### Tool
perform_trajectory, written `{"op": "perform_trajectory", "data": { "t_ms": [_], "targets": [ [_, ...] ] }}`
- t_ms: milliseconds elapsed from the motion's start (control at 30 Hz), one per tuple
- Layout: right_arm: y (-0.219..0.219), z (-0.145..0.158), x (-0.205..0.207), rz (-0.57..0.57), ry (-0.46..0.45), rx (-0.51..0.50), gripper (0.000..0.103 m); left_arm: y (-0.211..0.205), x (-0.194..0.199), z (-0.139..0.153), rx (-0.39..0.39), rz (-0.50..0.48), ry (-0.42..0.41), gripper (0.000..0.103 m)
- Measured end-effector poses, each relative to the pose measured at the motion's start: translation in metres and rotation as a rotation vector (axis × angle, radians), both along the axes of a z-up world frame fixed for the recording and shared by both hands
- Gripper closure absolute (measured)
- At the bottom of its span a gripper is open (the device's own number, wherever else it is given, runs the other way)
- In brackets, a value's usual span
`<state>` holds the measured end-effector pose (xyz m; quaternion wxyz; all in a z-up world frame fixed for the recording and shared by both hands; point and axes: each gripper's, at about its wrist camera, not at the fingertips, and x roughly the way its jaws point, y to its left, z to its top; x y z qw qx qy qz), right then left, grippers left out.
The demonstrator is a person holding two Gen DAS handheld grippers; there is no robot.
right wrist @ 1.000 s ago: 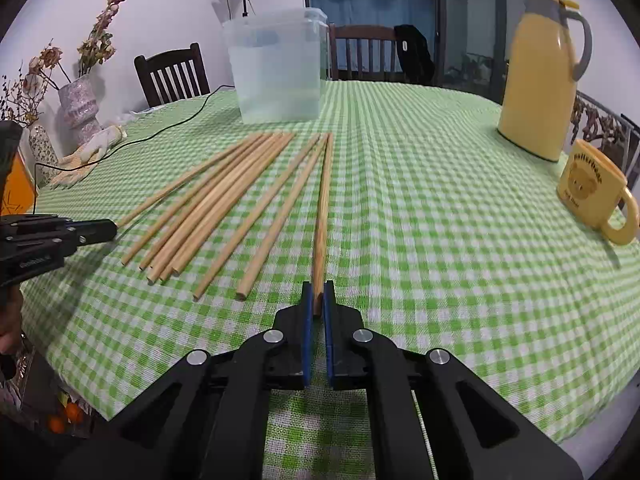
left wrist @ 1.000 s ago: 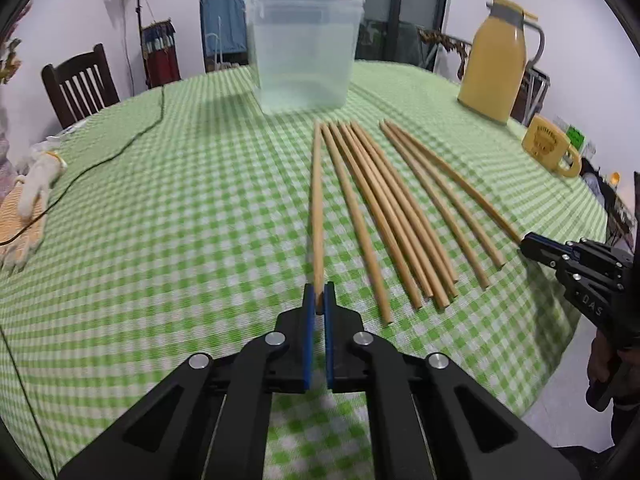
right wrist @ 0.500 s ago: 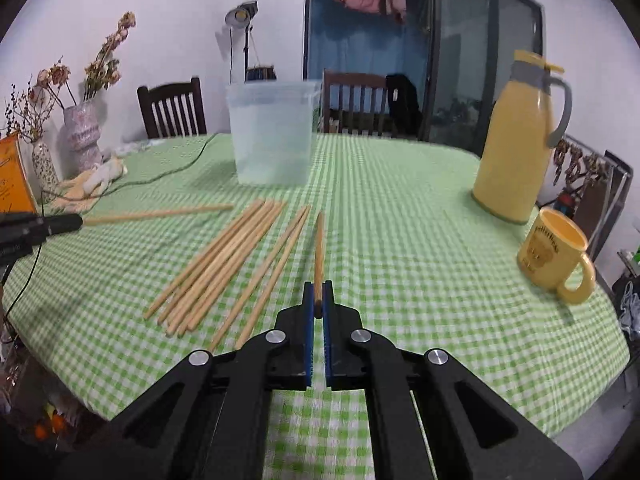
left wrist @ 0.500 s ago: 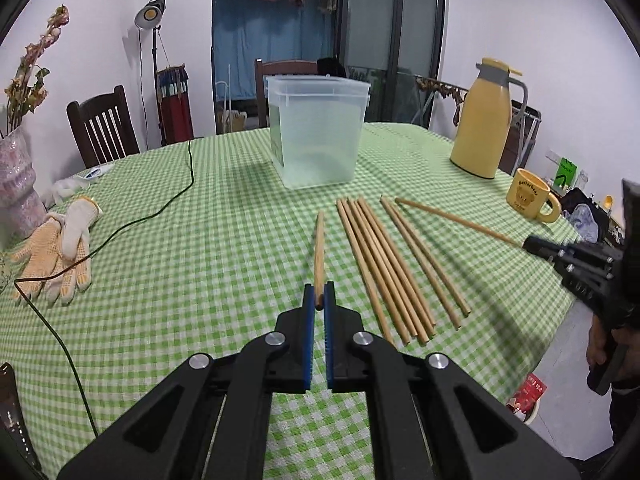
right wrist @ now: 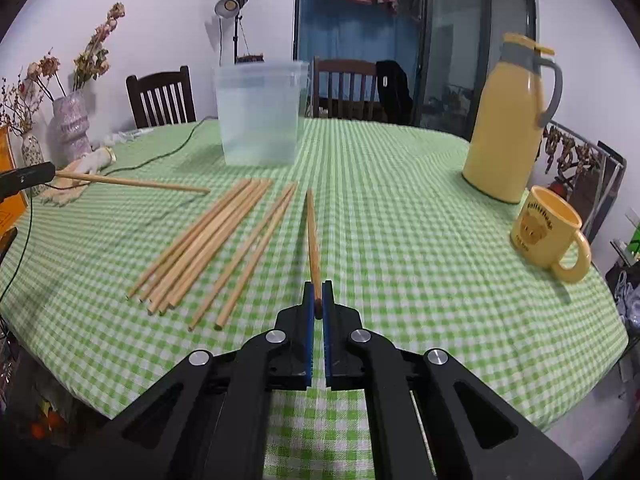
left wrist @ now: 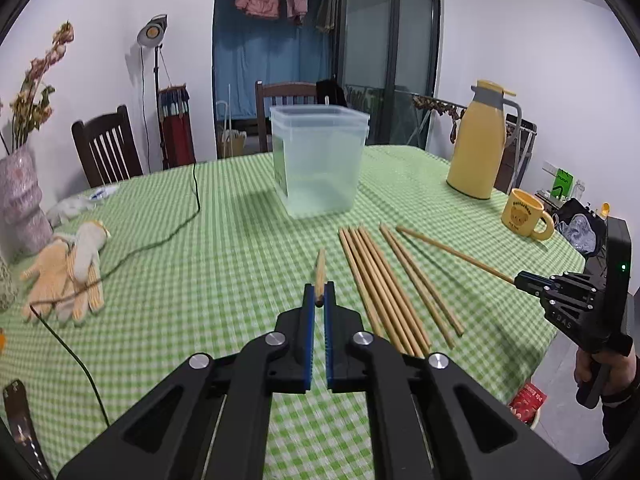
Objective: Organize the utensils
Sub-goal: 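Carry the chopstick in the right tool up toward the clear plastic box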
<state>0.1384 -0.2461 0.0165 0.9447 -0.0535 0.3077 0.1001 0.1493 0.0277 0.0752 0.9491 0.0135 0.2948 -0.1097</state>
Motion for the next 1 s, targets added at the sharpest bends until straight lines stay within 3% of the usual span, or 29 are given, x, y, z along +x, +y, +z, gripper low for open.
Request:
{"op": "perform_trajectory", "data": {
  "t_ms": [467, 567, 700, 733, 767, 833, 900, 967, 1000],
  "targets": [
    [0.0, 0.094, 0.008, 0.099, -0.151, -0.005, 0.103, 0.022, 0.015, 0.078, 0.036, -0.008, -0.101, 0.102],
    [0.005, 0.085, 0.021, 0.145, -0.084, -0.056, 0.103, 0.022, 0.021, 0.085, 0.04, -0.008, -0.111, 0.102],
    [0.004, 0.023, 0.024, 0.166, 0.085, -0.066, 0.101, 0.017, 0.022, 0.085, 0.044, -0.032, -0.128, 0.102],
    [0.005, 0.001, 0.019, 0.176, 0.141, -0.047, 0.094, 0.015, 0.023, 0.085, 0.047, -0.038, -0.13, 0.102],
    [0.007, -0.009, 0.015, 0.175, 0.163, -0.038, 0.07, 0.015, 0.024, 0.085, 0.045, -0.038, -0.13, 0.102],
    [0.013, -0.028, 0.004, 0.171, 0.177, -0.023, 0.046, 0.013, 0.027, 0.086, 0.046, -0.04, -0.128, 0.102],
    [0.016, -0.038, -0.004, 0.139, 0.157, -0.013, 0.049, 0.011, 0.03, 0.087, 0.051, -0.039, -0.131, 0.102],
    [0.016, -0.045, -0.002, 0.106, 0.171, -0.014, 0.083, 0.01, 0.032, 0.087, 0.052, -0.043, -0.129, 0.102],
    [0.012, -0.047, -0.001, 0.1, 0.182, 0.009, 0.084, 0.01, 0.032, 0.087, 0.054, -0.046, -0.13, 0.101]
  ]
}}
